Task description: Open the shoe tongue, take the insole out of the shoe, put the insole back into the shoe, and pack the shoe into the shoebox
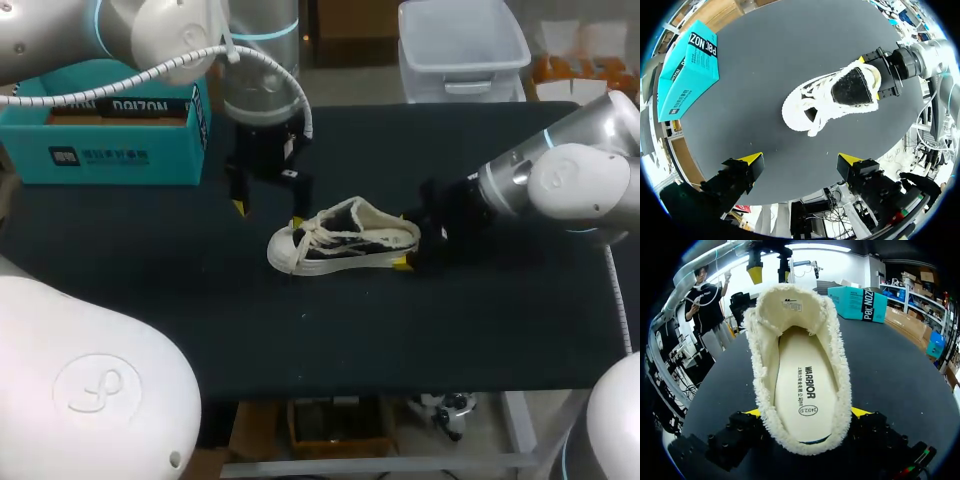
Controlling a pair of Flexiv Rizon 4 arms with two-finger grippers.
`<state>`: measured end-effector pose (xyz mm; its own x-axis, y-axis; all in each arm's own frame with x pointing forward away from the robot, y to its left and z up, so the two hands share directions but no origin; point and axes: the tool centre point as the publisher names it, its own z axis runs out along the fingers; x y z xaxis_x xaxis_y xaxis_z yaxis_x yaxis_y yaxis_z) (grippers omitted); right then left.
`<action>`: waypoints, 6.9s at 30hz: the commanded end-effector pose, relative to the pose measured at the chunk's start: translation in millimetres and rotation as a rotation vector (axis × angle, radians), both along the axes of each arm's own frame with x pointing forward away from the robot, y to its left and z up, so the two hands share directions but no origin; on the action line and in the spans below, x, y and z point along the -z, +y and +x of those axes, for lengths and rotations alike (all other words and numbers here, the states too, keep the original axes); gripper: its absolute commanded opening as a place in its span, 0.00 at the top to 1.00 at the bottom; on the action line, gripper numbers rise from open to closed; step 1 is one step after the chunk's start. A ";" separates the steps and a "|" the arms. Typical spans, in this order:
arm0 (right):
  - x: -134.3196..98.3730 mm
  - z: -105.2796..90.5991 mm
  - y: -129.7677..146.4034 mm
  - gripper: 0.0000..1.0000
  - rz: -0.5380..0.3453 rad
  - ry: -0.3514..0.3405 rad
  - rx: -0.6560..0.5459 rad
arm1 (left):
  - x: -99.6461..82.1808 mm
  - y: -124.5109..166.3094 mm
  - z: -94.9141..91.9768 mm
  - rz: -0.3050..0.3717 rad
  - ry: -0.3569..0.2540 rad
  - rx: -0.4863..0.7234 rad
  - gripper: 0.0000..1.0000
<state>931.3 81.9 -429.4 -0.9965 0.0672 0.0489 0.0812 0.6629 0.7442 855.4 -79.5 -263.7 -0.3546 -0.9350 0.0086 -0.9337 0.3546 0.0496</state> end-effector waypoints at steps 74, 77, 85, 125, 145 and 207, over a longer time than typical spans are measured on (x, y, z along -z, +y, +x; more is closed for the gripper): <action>5.1 -4.4 -0.2 1.00 0.022 -0.002 0.018 | 40.5 -31.0 20.7 -0.021 0.042 -0.442 1.00; 5.1 -4.4 -0.2 1.00 0.022 -0.002 0.018 | 44.6 -18.3 25.5 -0.066 0.057 -0.447 1.00; 5.1 -4.4 -0.2 1.00 0.022 -0.002 0.018 | 56.7 -2.5 36.4 -0.131 0.101 -0.438 1.00; 5.1 -4.4 -0.2 1.00 0.022 -0.002 0.018 | -44.7 -88.3 44.0 -0.253 -0.044 0.988 1.00; 5.1 -4.4 -0.2 1.00 0.022 -0.002 0.018 | -42.2 -121.9 49.0 -0.158 0.035 1.392 1.00; 5.1 -4.4 -0.2 1.00 0.022 -0.002 0.018 | 136.3 -133.4 27.1 -0.206 0.044 1.363 0.94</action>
